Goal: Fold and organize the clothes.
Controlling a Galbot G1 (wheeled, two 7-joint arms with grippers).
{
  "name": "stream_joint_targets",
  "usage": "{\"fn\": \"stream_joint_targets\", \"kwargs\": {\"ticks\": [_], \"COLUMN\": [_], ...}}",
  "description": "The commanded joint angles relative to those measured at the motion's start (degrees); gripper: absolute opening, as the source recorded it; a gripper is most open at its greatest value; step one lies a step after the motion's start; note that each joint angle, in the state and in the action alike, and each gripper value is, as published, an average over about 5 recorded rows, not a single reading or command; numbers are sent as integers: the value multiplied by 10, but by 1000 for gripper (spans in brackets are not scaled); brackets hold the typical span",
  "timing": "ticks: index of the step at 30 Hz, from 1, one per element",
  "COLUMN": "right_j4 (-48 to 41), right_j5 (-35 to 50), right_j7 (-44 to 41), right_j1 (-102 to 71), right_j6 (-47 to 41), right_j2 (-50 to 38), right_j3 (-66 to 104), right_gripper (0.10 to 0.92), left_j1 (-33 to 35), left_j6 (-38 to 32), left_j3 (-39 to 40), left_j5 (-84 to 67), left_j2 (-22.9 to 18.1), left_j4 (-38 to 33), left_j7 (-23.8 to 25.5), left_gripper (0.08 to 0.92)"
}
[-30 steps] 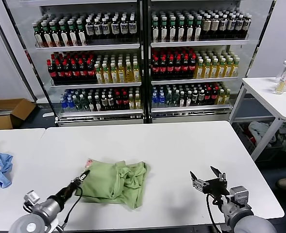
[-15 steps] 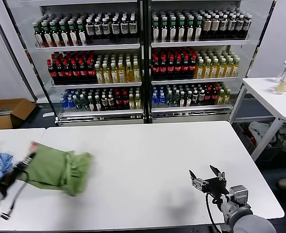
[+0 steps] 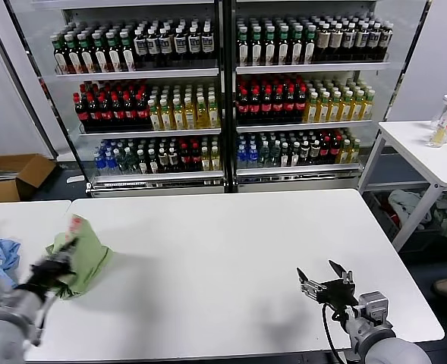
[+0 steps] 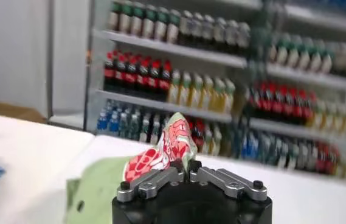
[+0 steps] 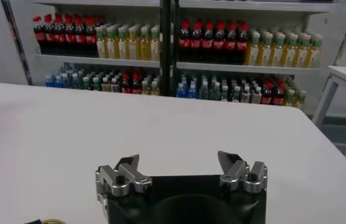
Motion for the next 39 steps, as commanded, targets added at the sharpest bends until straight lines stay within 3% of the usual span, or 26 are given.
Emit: {"fn": "stream_joint_targets", "kwargs": {"ticks": [1,7,14,22,30,39], "right_j4": [-1,-4,-5,-7,-25,-81], "right_j5": [-3,-3,-3,-1,3,4], "right_j7": [0,-1,-3,-9,-11,-1], "right_j1": [0,2,7,19,52,163], "right_j6": [1,2,4,10,17,24], "right_j2": [1,1,-3,-5,5,69], "right_j3": [-1,-2,-3,-12,-46,-181], "right_gripper": [823,823,823,823,823,823], "left_j1": [-13,-47,-96,-110,-85,-24], "left_j6": [-23,-8,-5,-69,-90,-134], "left_j3": [312,392,417,408,351,192], "left_j5": [342,328,273,225,66,93], "left_j2": [-78,-109,-141,-143,-125,-80], "left_j4": [-49,-7,58,52,1,-28], "left_j7": [-24,-30,-45,10,41,11], "left_gripper": [105,105,105,116,323,583]}}
